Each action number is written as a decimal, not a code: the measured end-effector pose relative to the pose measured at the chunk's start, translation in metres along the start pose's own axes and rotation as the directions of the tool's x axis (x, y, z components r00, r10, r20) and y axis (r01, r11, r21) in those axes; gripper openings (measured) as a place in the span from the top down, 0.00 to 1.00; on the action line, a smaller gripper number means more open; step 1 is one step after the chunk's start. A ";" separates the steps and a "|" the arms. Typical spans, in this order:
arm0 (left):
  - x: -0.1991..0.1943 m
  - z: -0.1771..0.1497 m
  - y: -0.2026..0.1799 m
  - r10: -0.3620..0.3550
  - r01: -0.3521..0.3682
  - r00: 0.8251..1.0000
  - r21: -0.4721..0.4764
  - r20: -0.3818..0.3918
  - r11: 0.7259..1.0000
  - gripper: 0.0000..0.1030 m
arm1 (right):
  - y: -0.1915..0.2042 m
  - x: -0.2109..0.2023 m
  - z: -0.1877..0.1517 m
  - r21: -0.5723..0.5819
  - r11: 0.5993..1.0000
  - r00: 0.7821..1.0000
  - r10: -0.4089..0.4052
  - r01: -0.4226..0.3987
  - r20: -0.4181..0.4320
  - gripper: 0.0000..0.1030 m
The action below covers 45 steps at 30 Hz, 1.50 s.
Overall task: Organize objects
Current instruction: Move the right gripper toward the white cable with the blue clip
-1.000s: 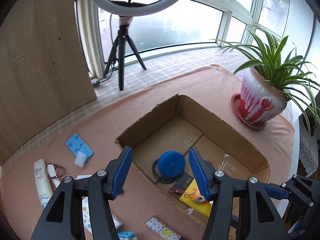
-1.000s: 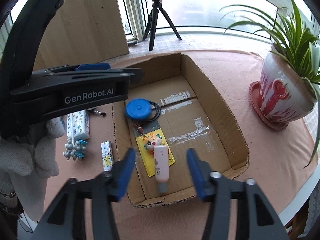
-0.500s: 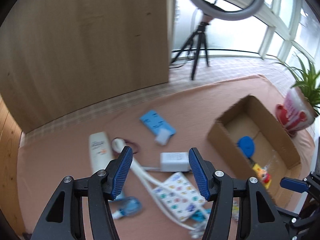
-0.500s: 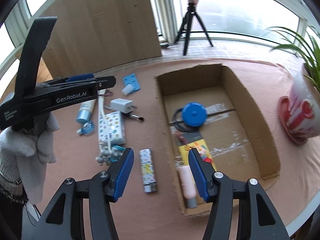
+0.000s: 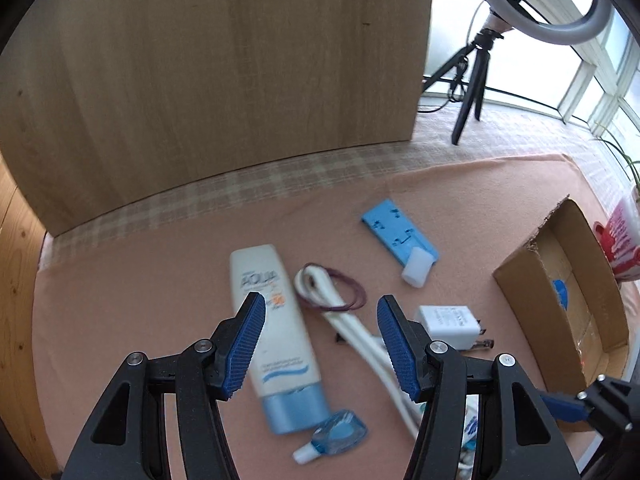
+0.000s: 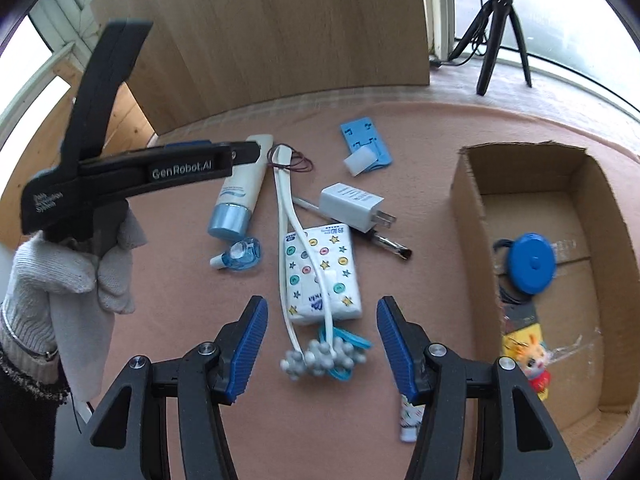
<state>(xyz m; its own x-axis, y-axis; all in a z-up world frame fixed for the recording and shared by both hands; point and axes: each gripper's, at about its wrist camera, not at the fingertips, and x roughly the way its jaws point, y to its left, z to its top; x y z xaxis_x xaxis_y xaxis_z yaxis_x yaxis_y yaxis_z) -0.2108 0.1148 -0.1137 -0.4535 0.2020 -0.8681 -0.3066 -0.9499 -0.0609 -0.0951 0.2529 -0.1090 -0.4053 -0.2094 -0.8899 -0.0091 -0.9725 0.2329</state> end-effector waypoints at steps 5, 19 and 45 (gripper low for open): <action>0.026 0.011 -0.029 -0.043 0.045 0.998 0.050 -0.038 0.998 0.40 | 0.001 0.026 0.007 0.011 1.000 0.999 -0.024 0.025 -0.035 0.49; 0.056 -0.032 -0.037 -0.139 0.158 0.976 0.104 -0.168 0.982 0.87 | 0.004 0.050 -0.004 0.070 0.992 0.989 0.113 -0.107 -0.096 0.68; -0.092 -0.158 0.081 -0.121 0.122 0.993 -0.118 0.010 0.986 0.87 | 0.072 0.006 -0.043 -0.044 0.957 0.956 0.284 -0.288 -0.077 0.71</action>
<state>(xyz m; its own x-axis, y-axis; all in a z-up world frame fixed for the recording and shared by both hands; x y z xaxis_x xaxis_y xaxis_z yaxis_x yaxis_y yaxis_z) -0.0613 -0.0181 -0.1164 -0.4215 0.3183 -0.8491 -0.2585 -0.9397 -0.2239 -0.0587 0.1772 -0.1150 -0.3200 -0.4843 -0.8143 0.1484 -0.8745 0.4618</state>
